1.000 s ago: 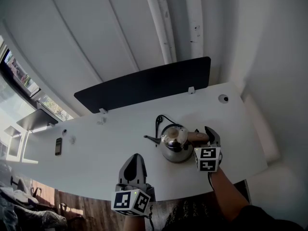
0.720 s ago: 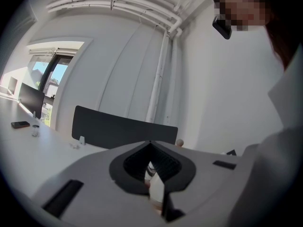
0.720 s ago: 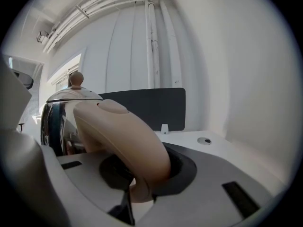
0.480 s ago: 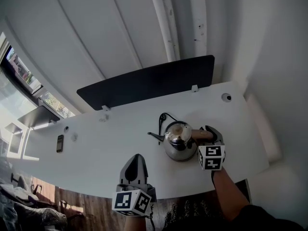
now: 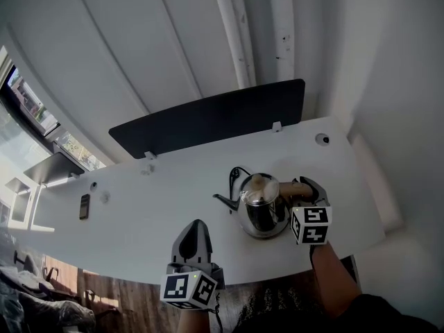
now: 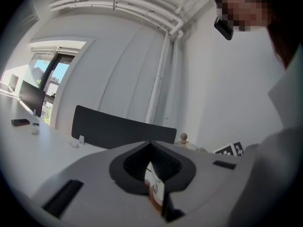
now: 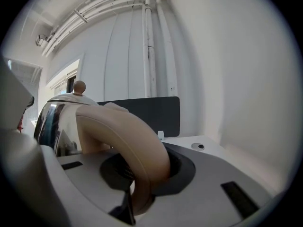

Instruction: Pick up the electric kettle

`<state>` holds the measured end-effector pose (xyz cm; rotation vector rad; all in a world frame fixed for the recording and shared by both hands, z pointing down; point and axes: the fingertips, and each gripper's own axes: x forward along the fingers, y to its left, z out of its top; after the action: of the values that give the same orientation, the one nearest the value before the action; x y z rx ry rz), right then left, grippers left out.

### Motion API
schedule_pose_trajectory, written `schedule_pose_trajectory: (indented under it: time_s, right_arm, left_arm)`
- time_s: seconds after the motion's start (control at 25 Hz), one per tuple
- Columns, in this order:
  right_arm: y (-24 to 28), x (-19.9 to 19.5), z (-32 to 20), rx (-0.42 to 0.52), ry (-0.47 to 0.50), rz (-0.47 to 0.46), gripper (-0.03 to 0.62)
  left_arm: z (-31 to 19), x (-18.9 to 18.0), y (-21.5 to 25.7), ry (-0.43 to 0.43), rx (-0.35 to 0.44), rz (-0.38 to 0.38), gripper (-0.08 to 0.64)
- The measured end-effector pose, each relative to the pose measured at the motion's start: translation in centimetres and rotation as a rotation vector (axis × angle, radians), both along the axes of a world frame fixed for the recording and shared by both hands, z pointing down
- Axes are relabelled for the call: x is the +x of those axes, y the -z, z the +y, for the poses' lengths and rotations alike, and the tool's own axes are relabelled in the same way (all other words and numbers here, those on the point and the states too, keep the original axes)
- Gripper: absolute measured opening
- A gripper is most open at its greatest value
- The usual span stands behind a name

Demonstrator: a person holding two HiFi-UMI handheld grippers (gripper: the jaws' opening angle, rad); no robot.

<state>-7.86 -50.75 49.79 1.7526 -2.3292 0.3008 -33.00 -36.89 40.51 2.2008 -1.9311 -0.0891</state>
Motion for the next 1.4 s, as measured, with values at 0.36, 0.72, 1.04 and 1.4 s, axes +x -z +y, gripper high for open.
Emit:
schedule_pose_trajectory:
  time_s: [0.36, 0.72, 1.04, 1.4]
  right_arm:
    - [6.0, 1.4, 1.5, 0.066, 0.024, -0.106, 0.069]
    - [14.3, 3.2, 4.1, 0.122, 0.09, -0.161, 0.069]
    - [22.9, 6.7, 6.9, 0.219, 0.12, -0.214, 0.067]
    - [24.7, 7.2, 7.4, 0.241, 0.143, -0.203, 0.064]
  left_arm:
    - [0.4, 0.6, 0.5, -0.011, 0.013, 0.015, 0.002]
    - [0.6, 1.3, 1.9, -0.027, 0.05, 0.029, 0.002]
    - [0.9, 4.1, 4.8, -0.046, 0.092, 0.041, 0.002]
    - [0.9, 4.3, 5.3, -0.038, 0.124, 0.058, 0.002]
